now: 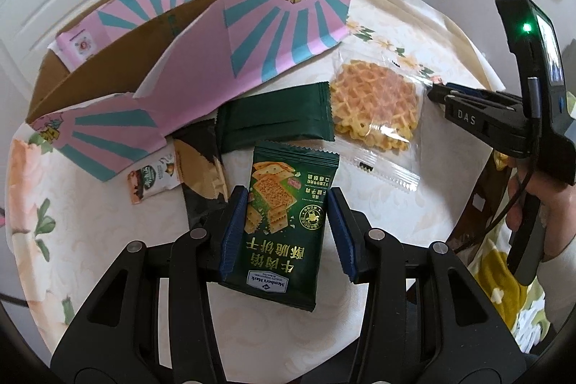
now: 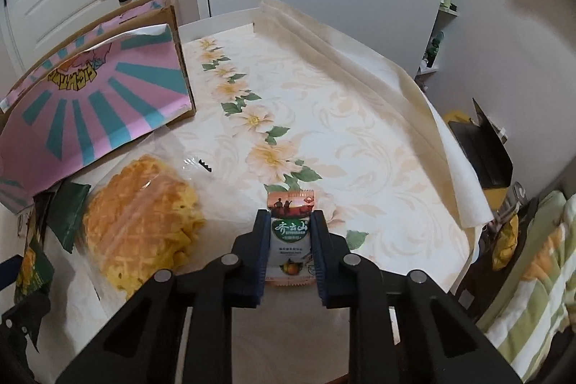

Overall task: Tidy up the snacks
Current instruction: 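Lift the cracker pack with the left gripper while the right grasps the juice carton, then lower both held items into the box and open both grippers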

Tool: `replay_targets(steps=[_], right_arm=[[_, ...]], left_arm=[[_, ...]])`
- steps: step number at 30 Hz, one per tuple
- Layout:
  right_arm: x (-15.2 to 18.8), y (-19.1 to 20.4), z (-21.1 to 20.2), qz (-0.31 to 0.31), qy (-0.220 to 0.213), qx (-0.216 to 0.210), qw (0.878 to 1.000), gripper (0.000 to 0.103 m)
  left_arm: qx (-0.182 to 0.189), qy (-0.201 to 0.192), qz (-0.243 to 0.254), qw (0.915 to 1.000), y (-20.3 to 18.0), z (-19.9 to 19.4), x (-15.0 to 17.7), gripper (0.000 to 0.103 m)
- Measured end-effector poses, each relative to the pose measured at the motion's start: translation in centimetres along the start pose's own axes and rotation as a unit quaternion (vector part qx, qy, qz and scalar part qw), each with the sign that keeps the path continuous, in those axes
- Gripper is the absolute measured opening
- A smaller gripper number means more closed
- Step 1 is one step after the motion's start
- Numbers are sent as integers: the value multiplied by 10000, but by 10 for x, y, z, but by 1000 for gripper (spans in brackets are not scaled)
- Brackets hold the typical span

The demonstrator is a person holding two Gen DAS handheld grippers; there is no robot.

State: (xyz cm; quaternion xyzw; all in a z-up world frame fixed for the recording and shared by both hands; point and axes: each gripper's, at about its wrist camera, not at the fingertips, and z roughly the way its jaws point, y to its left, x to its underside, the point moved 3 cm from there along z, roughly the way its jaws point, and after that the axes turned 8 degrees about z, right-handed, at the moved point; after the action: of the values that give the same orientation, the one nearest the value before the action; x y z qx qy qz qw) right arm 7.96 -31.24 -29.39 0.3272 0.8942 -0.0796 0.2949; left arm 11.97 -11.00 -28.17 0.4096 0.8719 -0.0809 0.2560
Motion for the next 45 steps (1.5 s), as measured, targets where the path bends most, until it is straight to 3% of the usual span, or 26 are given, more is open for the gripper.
replay_targets(steps=[7, 16, 25, 30, 36, 45], right_arm=[[-9, -6, -9, 0, 15, -264, 9996, 20], [-53, 2, -36, -320, -183, -732, 9966, 20], [-118, 28, -75, -967, -513, -1548, 9819, 20], [-155, 47, -93, -1361, -674, -2056, 9668, 20], [-175, 70, -103, -1546, -741, -2361, 9565, 20], [-184, 108, -92, -1538, -518, -2520, 9540, 20]], left_arm=[[-148, -95, -326, 9993, 5, -15, -9, 42], [-505, -438, -933, 9934, 16, -58, -41, 42], [-1089, -1066, -1746, 9728, 47, -112, -86, 42], [-1130, -1324, -1991, 9644, 69, -125, -110, 42], [-1173, -1253, -2036, 9639, 102, -119, -137, 42], [-912, -669, -2191, 9691, 159, -65, -147, 42]])
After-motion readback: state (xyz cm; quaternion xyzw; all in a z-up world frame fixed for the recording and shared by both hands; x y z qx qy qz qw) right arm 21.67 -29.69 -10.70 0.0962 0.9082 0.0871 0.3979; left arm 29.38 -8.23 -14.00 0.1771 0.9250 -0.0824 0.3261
